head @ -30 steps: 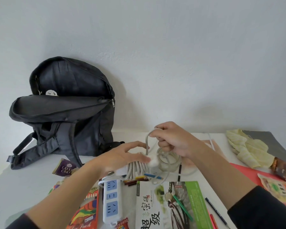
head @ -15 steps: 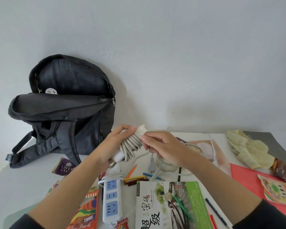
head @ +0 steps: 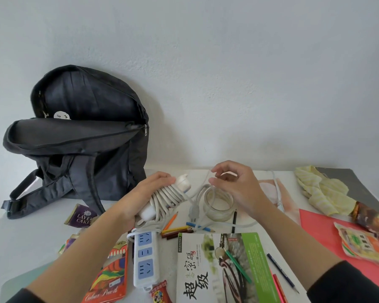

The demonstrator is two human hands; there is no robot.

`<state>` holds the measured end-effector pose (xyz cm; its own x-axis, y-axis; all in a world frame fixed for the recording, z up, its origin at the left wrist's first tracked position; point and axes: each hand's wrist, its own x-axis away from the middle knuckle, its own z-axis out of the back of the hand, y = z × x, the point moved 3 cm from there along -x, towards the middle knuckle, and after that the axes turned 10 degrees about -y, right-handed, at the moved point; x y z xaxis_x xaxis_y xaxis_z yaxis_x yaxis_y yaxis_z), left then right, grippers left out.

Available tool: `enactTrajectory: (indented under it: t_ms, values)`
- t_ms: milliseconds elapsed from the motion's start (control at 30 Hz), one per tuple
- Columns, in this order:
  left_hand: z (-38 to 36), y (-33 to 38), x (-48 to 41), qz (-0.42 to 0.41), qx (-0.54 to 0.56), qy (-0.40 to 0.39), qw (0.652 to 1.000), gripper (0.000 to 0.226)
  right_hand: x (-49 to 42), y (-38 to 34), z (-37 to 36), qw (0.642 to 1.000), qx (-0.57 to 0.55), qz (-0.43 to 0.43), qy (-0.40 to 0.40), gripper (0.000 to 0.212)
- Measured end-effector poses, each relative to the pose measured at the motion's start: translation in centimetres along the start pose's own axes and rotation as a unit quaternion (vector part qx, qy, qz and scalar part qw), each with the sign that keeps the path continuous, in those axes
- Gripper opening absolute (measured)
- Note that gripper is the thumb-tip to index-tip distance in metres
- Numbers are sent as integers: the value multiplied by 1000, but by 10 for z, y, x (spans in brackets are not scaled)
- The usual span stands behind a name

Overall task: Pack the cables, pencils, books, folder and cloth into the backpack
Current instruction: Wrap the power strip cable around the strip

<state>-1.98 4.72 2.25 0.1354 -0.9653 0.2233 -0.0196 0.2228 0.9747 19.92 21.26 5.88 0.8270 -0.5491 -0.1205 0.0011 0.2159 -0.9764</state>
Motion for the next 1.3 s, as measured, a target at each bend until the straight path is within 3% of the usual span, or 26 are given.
enactTrajectory:
  t_ms: [67, 133, 233, 333, 433, 533, 633, 733, 867, 1033, 1167, 1233, 1300]
  values:
    - [27, -28, -19, 2, -7, -16, 1000, 81, -2, 5, 0, 991, 132, -36, 0, 15]
    - [28, -33, -18, -4, -3, -18, 1000, 80, -4, 10, -6, 970, 217, -89, -56, 24]
    - [0, -13, 1, -7, 1, -18, 1000, 75, -6, 10, -16, 967, 202, -117, -99, 32]
    - [-34, 7, 16, 29, 45, 32, 998, 46, -9, 8, -24, 976, 109, -153, -109, 24]
    - [-47, 14, 30, 31, 42, 38, 998, 43, -11, 8, -27, 978, 34, -176, -109, 21]
    - [-39, 14, 30, 45, 59, 82, 994, 51, -14, 8, -21, 981, -124, -122, -82, 22]
    - [-33, 10, 37, 76, 100, 128, 984, 46, -9, 2, -7, 944, -311, -61, -89, 20]
    - [-18, 3, 37, 119, 196, 166, 959, 50, 1, 0, 6, 928, -339, -19, -150, 10]
    - [-6, 9, 30, 100, 278, 195, 935, 55, 13, 9, 13, 935, -265, -23, -236, 8]
    - [-8, 28, 18, 100, 299, 160, 935, 51, 28, 26, 2, 939, -148, -70, -301, 5]
    - [-17, 42, 17, 99, 263, 89, 956, 48, 24, 40, -8, 963, 62, -150, -217, 19]
    - [-21, 45, 17, 99, 227, 61, 967, 46, 17, 42, -5, 944, 244, -151, -161, 17]
    - [-24, 46, 18, 97, 199, 50, 974, 43, 14, 40, 0, 920, 350, -148, -95, 21]
